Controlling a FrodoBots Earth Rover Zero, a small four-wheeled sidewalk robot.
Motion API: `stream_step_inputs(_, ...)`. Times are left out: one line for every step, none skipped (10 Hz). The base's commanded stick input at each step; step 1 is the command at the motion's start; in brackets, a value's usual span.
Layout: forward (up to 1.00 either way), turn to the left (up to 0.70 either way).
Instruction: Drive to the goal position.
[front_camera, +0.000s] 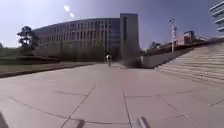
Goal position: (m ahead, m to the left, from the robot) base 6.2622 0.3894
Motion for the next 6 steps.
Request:
stream_step_inputs(0.70, 0.00)
stream_step_inputs(0.70, 0.00)
stream_step_inputs(0.70, 0.00)
stream_step_inputs(0.70, 0.00)
stream_step_inputs(0.70, 0.00)
stream_step_inputs(0.70, 0.00)
